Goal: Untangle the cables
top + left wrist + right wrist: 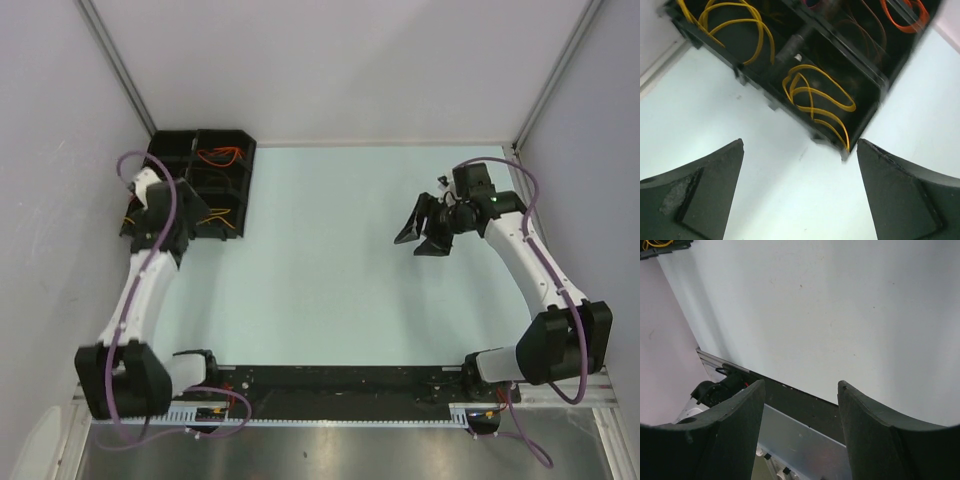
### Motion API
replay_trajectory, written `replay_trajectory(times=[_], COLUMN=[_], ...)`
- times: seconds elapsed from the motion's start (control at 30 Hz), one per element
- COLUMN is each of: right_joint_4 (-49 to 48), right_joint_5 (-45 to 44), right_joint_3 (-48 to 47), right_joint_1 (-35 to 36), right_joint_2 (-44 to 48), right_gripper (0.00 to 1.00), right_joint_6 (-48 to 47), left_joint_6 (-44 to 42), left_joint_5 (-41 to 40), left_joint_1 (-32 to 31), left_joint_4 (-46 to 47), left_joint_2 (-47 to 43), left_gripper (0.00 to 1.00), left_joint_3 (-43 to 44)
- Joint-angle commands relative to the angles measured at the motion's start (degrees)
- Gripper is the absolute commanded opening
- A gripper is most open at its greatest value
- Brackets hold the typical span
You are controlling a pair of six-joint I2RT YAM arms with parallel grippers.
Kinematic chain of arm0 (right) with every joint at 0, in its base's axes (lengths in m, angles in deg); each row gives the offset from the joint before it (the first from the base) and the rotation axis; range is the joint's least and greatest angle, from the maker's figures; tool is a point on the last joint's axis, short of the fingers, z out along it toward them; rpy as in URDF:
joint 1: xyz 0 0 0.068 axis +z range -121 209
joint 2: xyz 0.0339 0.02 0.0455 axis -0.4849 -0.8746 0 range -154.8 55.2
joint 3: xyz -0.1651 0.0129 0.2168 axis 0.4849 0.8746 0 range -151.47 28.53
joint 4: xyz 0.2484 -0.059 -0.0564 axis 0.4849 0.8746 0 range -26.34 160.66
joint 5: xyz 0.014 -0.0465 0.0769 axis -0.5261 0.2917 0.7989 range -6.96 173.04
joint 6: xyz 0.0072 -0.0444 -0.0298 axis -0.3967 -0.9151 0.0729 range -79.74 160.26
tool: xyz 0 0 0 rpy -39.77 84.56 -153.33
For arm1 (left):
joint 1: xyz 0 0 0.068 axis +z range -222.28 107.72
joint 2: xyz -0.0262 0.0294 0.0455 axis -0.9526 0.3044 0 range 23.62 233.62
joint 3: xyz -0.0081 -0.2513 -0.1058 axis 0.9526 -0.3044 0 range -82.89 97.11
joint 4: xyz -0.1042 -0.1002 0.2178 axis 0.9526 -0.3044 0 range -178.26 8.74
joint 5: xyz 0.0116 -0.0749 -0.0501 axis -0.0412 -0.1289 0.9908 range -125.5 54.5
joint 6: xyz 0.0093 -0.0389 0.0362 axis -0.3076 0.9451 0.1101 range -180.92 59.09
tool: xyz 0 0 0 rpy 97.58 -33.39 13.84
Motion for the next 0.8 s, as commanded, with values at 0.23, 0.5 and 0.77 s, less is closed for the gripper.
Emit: replay_trajectory(times=[0.23, 0.5, 0.77], right_joint_4=[-1.0, -0.7, -4.1], right_joint_5=[-4.7, -7.8, -18.4], right_joint_3=[-0.2, -0.2, 0.4], right_joint_1=[7.9, 7.7, 8.6], right_joint_2=[3.0, 10.7, 19.8], right_gripper=[0.65, 0.65, 0.67], right_joint_6=[-0.6, -5.8, -3.4], left_joint_6=[-21.7, -22.0, -26.2], left_joint_5=[7.9, 6.3, 5.4], left_joint_1=[-9.8, -9.8, -9.8], left_joint_4=[34.4, 42.1, 59.1], left_joint_2=[-26.1, -24.7, -14.4], left_gripper=[1.0, 1.0, 1.0], left_joint_3=[-29.7, -37.2, -42.1])
